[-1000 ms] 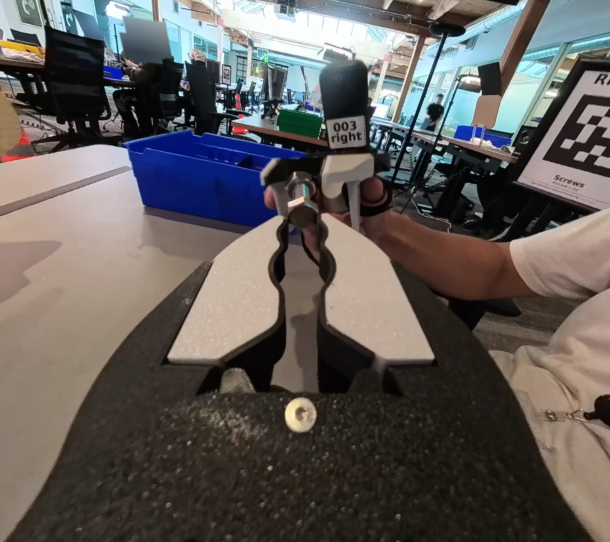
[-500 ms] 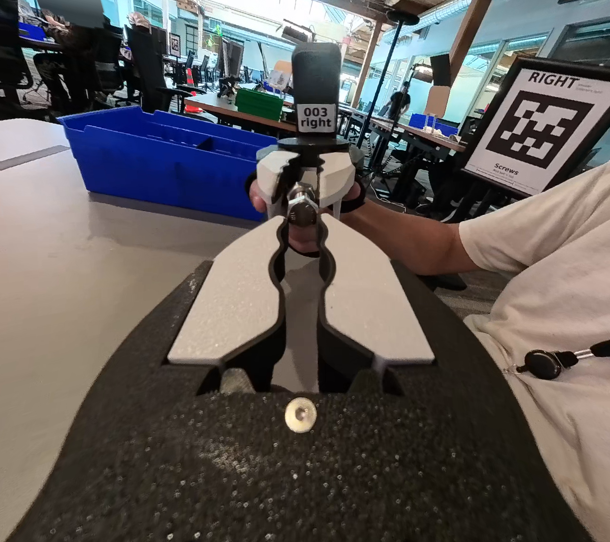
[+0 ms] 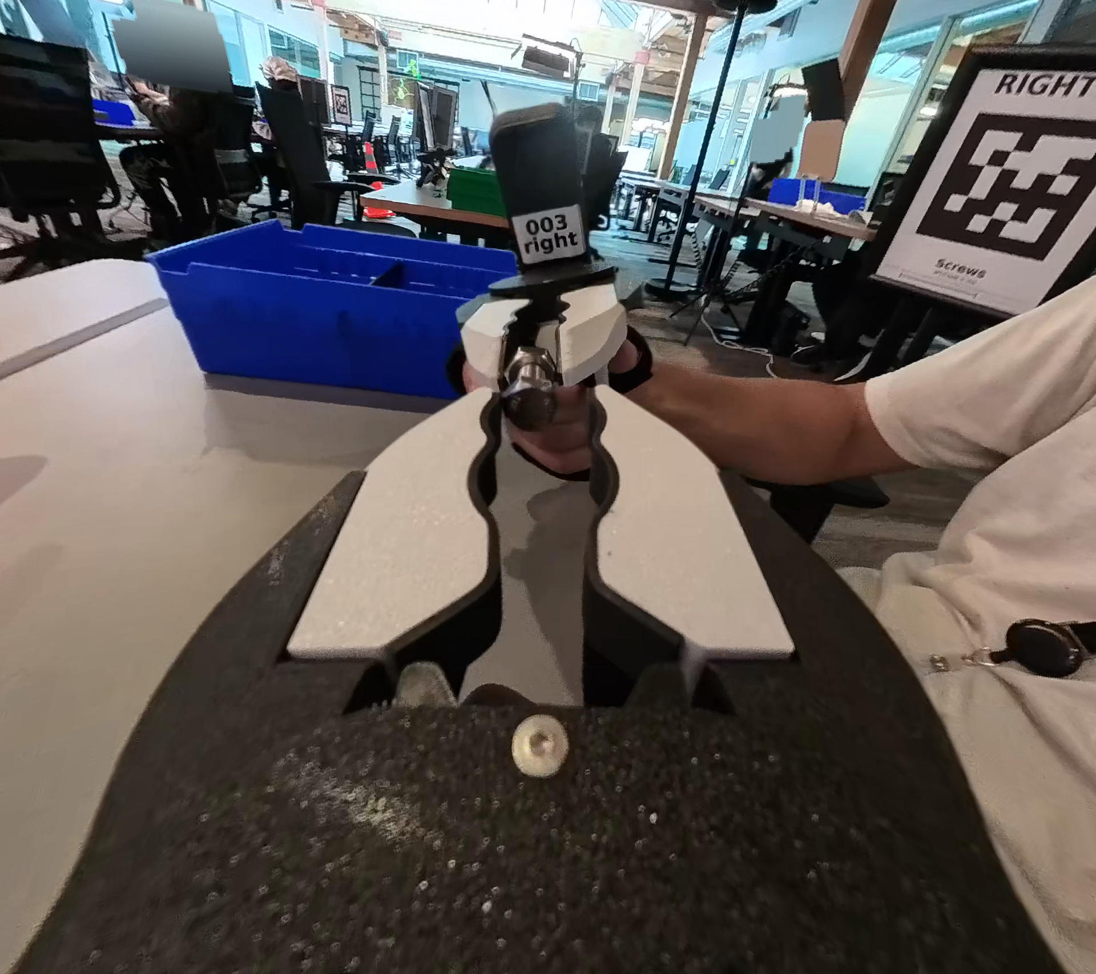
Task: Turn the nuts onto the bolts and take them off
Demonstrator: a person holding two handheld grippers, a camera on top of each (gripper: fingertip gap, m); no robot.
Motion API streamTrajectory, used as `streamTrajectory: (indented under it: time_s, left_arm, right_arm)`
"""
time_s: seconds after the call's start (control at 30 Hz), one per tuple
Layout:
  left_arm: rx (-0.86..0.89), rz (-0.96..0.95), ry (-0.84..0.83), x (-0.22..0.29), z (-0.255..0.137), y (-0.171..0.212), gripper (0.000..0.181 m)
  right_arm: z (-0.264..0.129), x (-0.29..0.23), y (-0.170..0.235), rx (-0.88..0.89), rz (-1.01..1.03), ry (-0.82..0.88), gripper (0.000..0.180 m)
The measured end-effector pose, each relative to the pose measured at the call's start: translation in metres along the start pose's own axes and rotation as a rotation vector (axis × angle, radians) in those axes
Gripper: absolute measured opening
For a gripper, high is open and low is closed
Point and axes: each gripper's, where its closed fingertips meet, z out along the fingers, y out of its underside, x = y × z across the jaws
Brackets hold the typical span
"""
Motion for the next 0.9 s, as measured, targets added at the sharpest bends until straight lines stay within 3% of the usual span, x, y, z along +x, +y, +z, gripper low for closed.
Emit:
streamTrajectory:
  time_s: [0.37,0.57,0.7,0.9]
  left_arm:
    - [-0.019,0.069,-0.027,-0.001,-0.001,0.002,0.019]
    - [-0.013,0.013,0.033,0.006,-0.001,-0.001,0.018]
    - [-0.006,-0.002,0.035,0.004,-0.003,-0.002,0.018]
    - [-0.046,0.018,0.024,0.004,0.000,0.005,0.018]
  right_arm:
    - [0.005,-0.005,-0.002,0.045,0.108,-0.070,0.018]
    - [0.004,-0.011,-0.003,0.053,0.063,-0.071,0.019]
    - [0.002,-0.015,0.001,-0.019,0.099,-0.089,0.037]
    - [0.001,-0.021,-0.010,0.031,0.054,-0.096,0.036]
